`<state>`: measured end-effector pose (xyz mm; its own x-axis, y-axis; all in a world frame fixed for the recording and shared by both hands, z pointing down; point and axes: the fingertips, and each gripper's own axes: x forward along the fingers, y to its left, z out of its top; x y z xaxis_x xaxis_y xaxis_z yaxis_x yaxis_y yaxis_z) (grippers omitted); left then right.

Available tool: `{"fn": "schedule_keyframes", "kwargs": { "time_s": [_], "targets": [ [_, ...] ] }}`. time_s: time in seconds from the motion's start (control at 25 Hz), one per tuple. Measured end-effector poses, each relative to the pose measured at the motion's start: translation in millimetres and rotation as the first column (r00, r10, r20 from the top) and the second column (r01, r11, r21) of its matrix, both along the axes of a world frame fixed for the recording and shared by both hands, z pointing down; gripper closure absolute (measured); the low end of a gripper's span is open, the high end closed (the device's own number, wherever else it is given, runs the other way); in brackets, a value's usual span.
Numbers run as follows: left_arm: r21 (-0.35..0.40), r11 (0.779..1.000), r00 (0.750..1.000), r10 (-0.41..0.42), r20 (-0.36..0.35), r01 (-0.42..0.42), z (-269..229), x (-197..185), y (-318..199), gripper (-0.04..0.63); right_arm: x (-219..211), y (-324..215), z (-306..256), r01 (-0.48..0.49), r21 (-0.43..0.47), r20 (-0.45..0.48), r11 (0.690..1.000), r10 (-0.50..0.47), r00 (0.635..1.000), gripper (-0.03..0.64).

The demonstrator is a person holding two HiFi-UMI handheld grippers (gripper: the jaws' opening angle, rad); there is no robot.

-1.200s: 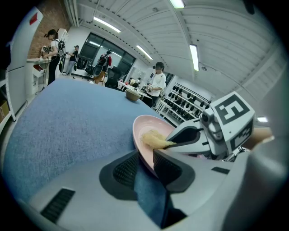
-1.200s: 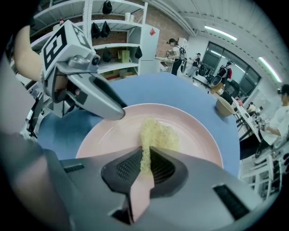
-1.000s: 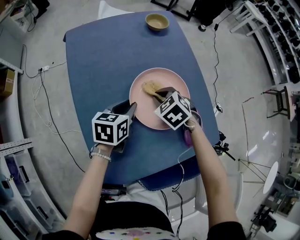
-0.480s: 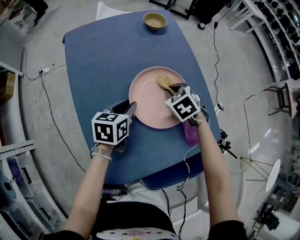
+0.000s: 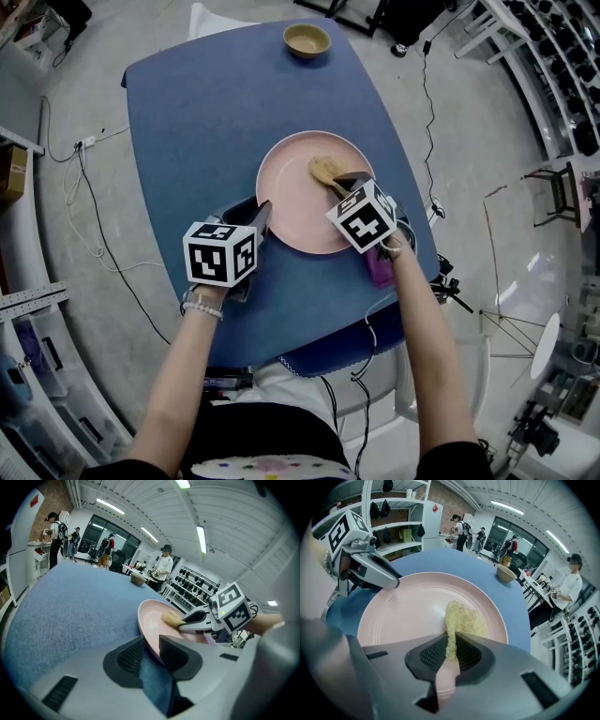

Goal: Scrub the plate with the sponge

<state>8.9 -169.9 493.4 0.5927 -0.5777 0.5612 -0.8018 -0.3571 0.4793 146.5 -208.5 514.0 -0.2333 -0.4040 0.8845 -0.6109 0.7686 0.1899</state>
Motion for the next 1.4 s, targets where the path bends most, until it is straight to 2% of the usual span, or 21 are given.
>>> {"fn": "schedule_keyframes", "kwargs": {
  "time_s": [0.44,0.92,1.12,1.4],
  "targets": [
    [-0.003,1.000,1.000,0.001,0.000,-0.001,1,0,-2,0.485,-29,52,1,0.114,-0.073,0.040,0.991,-0.112,0.993,0.577],
    [-0.006,1.000,1.000,-0.001,-0.001,0.001,2,1,-1,0.485,-64,104,-1,0.270,-0.201,0.134,0.941,-0.247,0.960,0.576],
    [-0.003,1.000,1.000,-0.003,0.001,0.003,1,0,-2,0.485,-61,107,-2,0.272,-0.230,0.156,0.935,-0.240,0.958,0.577],
    [-0.004,1.000,1.000,-0.003,0.001,0.003,1,0,-1,0.485,-38,108,-3,0.222,-0.306,0.101,0.926,-0.200,0.975,0.577]
  ]
}}
